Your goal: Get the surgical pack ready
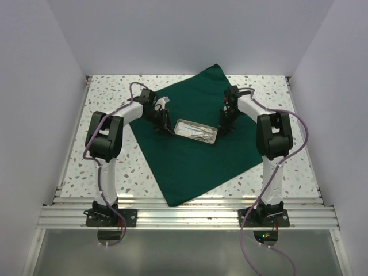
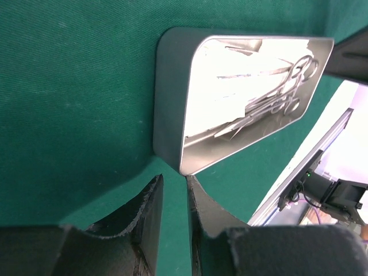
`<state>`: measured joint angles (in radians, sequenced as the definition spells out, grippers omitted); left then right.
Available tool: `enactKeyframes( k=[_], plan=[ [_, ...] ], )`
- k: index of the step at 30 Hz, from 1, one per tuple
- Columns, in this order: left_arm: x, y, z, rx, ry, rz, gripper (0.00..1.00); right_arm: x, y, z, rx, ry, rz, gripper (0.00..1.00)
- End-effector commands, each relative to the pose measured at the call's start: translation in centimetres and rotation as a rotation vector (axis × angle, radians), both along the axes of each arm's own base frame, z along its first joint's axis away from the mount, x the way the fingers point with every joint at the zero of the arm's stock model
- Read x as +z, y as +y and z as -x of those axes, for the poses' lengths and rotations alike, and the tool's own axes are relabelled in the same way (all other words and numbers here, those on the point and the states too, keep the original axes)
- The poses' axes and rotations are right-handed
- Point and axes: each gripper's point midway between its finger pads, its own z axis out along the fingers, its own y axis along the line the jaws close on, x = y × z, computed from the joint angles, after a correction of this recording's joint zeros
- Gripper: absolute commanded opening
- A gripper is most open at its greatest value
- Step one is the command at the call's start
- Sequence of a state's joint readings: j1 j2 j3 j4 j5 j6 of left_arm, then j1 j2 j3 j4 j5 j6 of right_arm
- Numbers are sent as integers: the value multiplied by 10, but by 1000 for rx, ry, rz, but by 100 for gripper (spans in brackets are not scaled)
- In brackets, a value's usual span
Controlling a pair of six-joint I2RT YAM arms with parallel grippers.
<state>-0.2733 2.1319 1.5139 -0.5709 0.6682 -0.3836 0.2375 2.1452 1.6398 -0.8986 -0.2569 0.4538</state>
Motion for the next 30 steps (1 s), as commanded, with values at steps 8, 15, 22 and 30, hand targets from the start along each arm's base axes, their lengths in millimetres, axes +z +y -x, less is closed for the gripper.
enactKeyframes(
  k=[8, 15, 22, 30],
  plan=[
    [12, -1, -4, -7, -40, 0, 26, 7, 8, -10, 12, -20, -36, 4],
    [23, -4, -9, -22, -63, 20, 27, 8, 9, -3, 9, -15, -54, 4],
    [22, -4, -3, -29, -56, 26, 27, 5, 9, -1, 13, -10, -60, 5],
    [29, 9, -10, 5, -80, -10, 30, 9, -9, -3, 18, -33, 23, 9]
  ],
)
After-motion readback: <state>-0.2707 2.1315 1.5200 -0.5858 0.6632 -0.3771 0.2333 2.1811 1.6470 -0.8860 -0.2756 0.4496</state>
